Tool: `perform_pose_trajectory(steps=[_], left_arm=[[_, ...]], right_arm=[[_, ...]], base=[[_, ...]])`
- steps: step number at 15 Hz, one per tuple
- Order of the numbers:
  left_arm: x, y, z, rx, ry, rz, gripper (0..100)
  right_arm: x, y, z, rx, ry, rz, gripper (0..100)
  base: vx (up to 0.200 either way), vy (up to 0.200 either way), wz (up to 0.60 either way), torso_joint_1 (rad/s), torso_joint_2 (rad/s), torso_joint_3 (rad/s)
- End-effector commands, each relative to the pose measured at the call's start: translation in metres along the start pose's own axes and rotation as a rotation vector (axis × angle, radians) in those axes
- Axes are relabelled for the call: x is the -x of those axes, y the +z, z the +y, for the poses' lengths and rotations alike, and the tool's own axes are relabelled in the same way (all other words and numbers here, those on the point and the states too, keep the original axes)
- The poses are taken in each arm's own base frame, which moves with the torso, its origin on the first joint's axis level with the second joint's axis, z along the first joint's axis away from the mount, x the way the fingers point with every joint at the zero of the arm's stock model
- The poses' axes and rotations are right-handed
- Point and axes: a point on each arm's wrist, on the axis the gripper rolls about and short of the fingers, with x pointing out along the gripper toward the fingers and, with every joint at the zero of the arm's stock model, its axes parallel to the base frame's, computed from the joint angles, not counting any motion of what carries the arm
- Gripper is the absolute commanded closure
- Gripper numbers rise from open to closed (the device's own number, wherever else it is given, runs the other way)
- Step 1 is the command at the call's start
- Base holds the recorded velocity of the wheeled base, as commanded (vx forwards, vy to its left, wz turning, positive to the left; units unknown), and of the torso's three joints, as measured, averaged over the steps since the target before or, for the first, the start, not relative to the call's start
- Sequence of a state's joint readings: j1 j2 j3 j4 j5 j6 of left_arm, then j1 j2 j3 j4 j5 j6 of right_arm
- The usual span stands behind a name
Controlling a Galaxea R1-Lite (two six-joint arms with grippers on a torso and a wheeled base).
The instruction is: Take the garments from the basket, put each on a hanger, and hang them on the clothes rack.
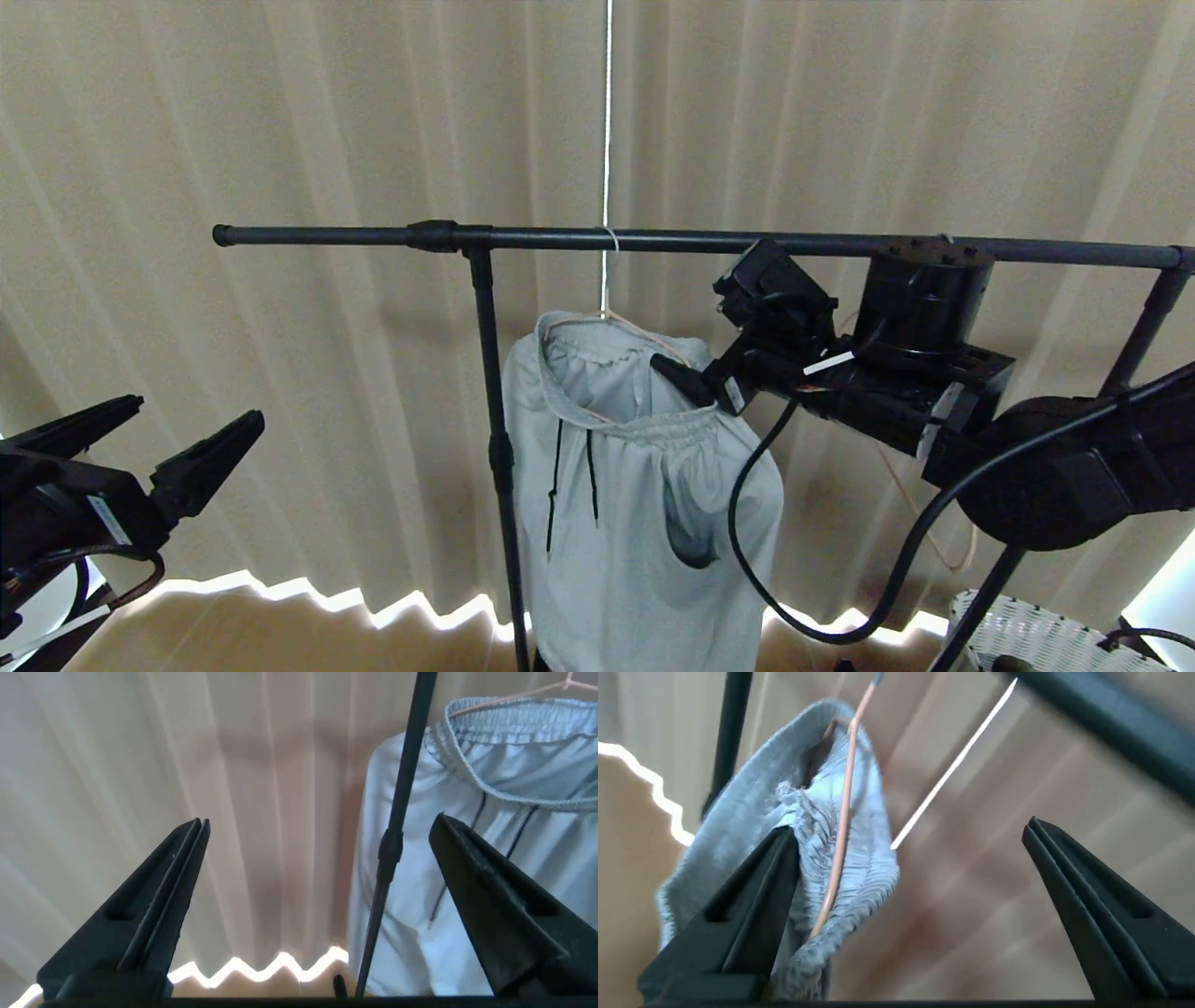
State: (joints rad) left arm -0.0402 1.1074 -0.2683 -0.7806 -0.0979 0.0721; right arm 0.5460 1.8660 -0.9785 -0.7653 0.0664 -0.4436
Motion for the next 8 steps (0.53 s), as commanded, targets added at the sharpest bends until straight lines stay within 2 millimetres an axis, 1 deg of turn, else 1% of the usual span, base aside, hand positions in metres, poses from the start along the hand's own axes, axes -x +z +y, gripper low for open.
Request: perform_pose_trajectory(steps=[1,2,3,4,5,6,8], left_arm=[[-0.001,-0.001,0.000,0.000,-0.003,0.004,0],[-0.001,-0.001,0.000,0.000,-0.003,0.004,0],[-0.001,-0.001,0.000,0.000,-0.003,0.004,0],[-0.001,-0.001,0.000,0.000,-0.003,0.004,0],[-0.001,-0.001,0.000,0.000,-0.003,0.004,0],[0.000,-0.001,0.000,0.000,-0.003,0.003,0],[0.000,0.000,0.000,0.000,-0.003,0.001,0]], right_arm=[[0.014,0.018,-0.009,0.006,0.011,0.034,0],[0.020,0.025,-0.012,0.001,0.038,0.090,0],[0.021,0.026,-0.012,0.000,0.042,0.099,0],[0.028,0.033,-0.015,-0.019,0.082,0.214,0],[0.029,0.034,-0.015,-0.031,0.088,0.240,0],[0.031,0.037,-0.017,-0.087,0.089,0.299,0],[0.031,0.041,-0.020,-0.145,0.070,0.381,0]], base=[[0.000,0.000,0.00,0.000,0.00,0.000],[0.000,0.000,0.00,0.000,0.00,0.000],[0.000,0.000,0.00,0.000,0.00,0.000],[0.000,0.000,0.00,0.000,0.00,0.000],[0.000,0.000,0.00,0.000,0.00,0.000],[0.000,0.000,0.00,0.000,0.00,0.000],[0.000,0.000,0.00,0.000,0.00,0.000]])
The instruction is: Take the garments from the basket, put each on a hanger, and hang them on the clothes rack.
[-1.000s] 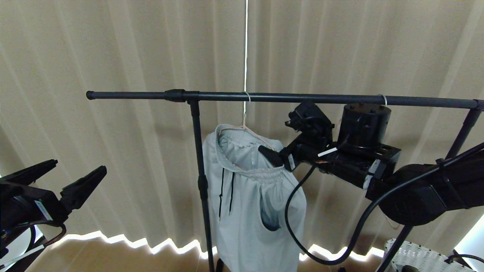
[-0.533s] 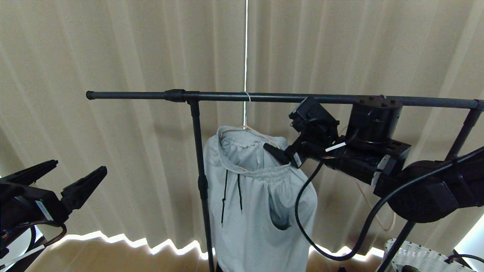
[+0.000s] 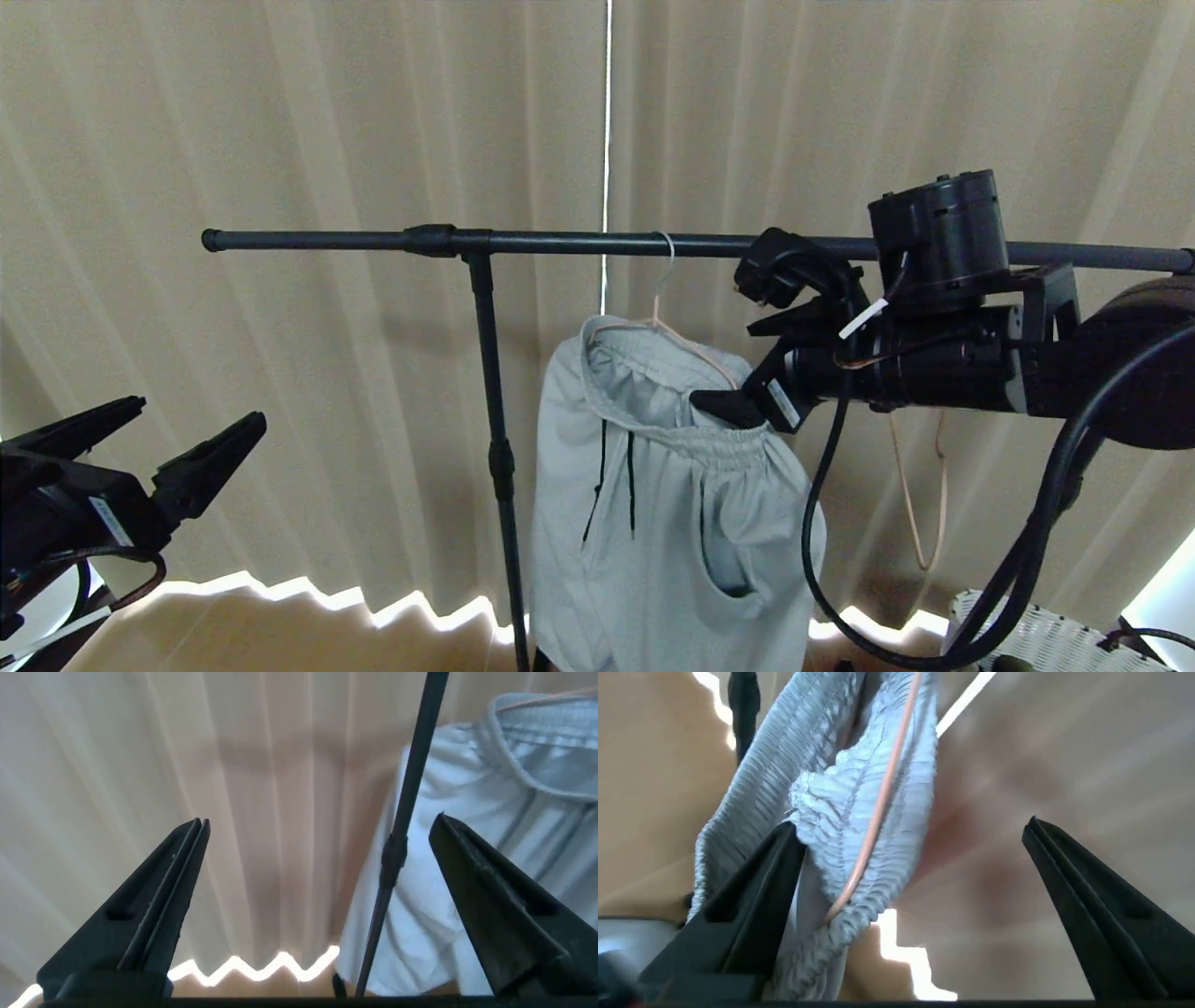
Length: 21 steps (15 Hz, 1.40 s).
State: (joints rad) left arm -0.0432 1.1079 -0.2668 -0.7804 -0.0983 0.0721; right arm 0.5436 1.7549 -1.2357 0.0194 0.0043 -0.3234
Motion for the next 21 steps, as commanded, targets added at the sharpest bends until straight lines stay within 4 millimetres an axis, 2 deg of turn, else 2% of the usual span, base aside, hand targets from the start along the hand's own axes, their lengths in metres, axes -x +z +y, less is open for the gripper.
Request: perform_pose_trajectory(steps=[1,4,8,13,17,19,21], left_arm=[[0.000,0.000,0.000,0.000,0.000,-0.001,0],[0.000,0.000,0.000,0.000,0.000,0.001,0],[0.000,-0.001,0.000,0.000,0.000,0.004,0],[-0.002,-0.003,0.000,0.000,-0.005,0.014,0],[-0.002,-0.003,0.000,-0.002,-0.005,0.016,0],[-0.002,-0.003,0.000,-0.002,-0.005,0.014,0],[-0.001,-0.002,0.000,-0.002,-0.005,0.013,0]], right_arm=[[0.009,0.015,-0.005,-0.055,-0.025,-0.013,0],[0.002,0.013,-0.005,-0.137,-0.036,0.046,0],[-0.024,0.008,-0.006,-0.154,-0.158,0.118,0],[-0.018,0.021,0.003,-0.313,-0.159,0.107,0],[-0.019,0.021,0.006,-0.359,-0.238,0.104,0],[-0.015,0.023,0.005,-0.377,-0.241,0.053,0],[-0.019,0.020,0.006,-0.379,-0.241,-0.020,0]], base=[[0.000,0.000,0.00,0.000,0.00,0.000],[0.000,0.000,0.00,0.000,0.00,0.000],[0.000,0.000,0.00,0.000,0.00,0.000],[0.000,0.000,0.00,0.000,0.00,0.000],[0.000,0.000,0.00,0.000,0.00,0.000],[0.000,0.000,0.00,0.000,0.00,0.000],[0.000,0.000,0.00,0.000,0.00,0.000]])
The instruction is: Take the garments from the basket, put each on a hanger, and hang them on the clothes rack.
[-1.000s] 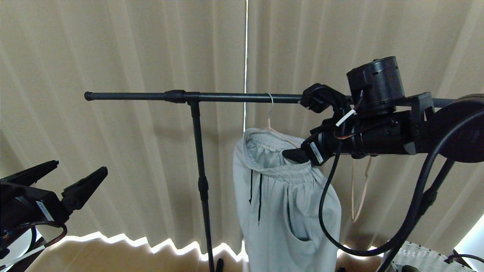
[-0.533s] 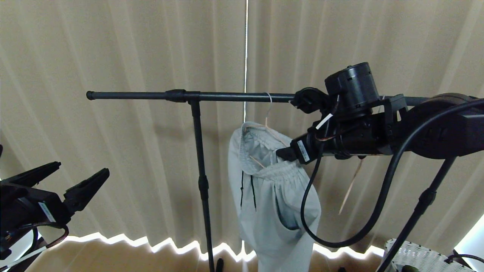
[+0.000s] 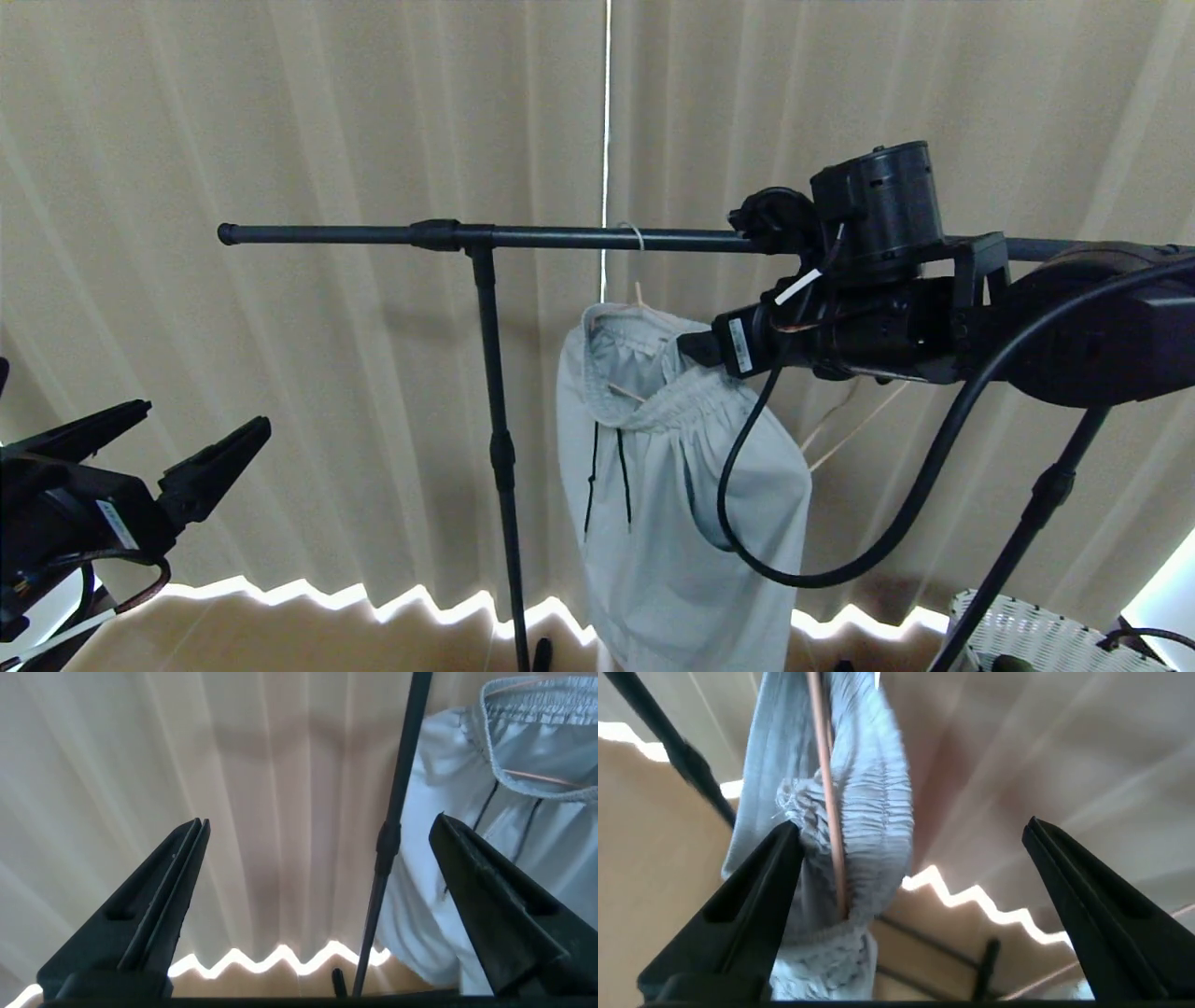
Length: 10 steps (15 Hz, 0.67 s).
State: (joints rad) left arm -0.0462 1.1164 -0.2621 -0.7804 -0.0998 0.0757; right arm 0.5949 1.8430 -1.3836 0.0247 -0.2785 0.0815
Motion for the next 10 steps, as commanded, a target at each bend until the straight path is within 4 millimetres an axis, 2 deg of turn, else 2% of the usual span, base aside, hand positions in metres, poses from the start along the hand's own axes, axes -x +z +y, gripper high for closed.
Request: perform_pose_trajectory(steps=[1,6,8,10], left_arm=[[0.000,0.000,0.000,-0.001,0.000,0.000,0],[0.000,0.000,0.000,-0.001,0.000,-0.002,0],[0.000,0.000,0.000,-0.001,-0.001,-0.002,0],[0.000,0.000,0.000,-0.001,-0.001,-0.002,0]], right_arm=[[0.000,-0.007,0.000,0.012,0.010,-0.019,0],[0.012,0.002,-0.006,0.176,0.061,-0.143,0],[0.019,0.007,-0.013,0.252,0.045,-0.100,0],[0.036,0.023,-0.017,0.281,0.059,0.012,0]], base=[[0.000,0.000,0.00,0.000,0.00,0.000],[0.000,0.000,0.00,0.000,0.00,0.000],[0.000,0.000,0.00,0.000,0.00,0.000],[0.000,0.000,0.00,0.000,0.00,0.000]])
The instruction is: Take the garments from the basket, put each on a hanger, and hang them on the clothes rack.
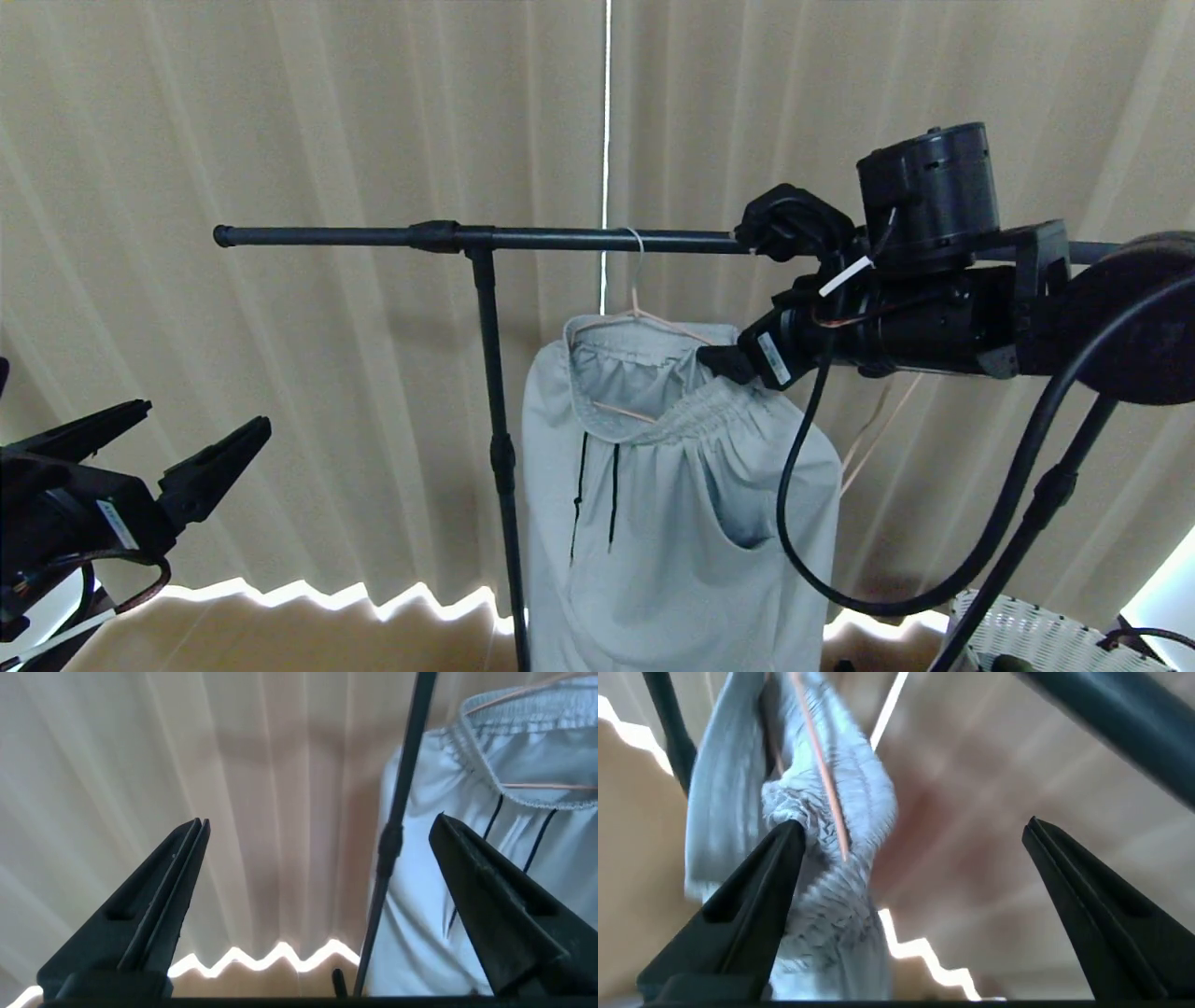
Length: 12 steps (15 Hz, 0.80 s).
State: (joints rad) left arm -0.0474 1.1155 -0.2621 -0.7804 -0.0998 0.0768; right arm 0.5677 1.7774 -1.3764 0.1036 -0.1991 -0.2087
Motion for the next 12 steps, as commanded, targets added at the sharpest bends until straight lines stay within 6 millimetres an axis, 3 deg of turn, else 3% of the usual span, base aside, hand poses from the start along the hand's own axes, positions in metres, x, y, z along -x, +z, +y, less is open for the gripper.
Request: perform_pose_trajectory(steps=[1,5,8,11,12], left_arm=[[0.000,0.000,0.000,0.000,0.000,-0.001,0],[0.001,-0.001,0.000,0.000,0.000,0.001,0],[0.001,-0.001,0.000,0.000,0.000,0.001,0],[0.001,-0.002,0.000,0.001,0.001,0.004,0],[0.002,-0.003,0.000,0.001,0.005,0.010,0]], right_arm=[[0.019,0.023,-0.009,0.007,0.010,0.026,0],[0.029,0.026,-0.012,0.036,0.041,0.179,0],[0.033,0.025,-0.011,0.006,0.058,0.188,0],[0.061,0.011,-0.013,-0.057,0.046,0.199,0],[0.081,-0.001,-0.015,-0.063,0.023,0.192,0]], base=[[0.000,0.000,0.00,0.000,0.00,0.000],[0.000,0.000,0.00,0.000,0.00,0.000],[0.000,0.000,0.00,0.000,0.00,0.000],[0.000,0.000,0.00,0.000,0.00,0.000],[0.000,0.000,0.00,0.000,0.00,0.000]])
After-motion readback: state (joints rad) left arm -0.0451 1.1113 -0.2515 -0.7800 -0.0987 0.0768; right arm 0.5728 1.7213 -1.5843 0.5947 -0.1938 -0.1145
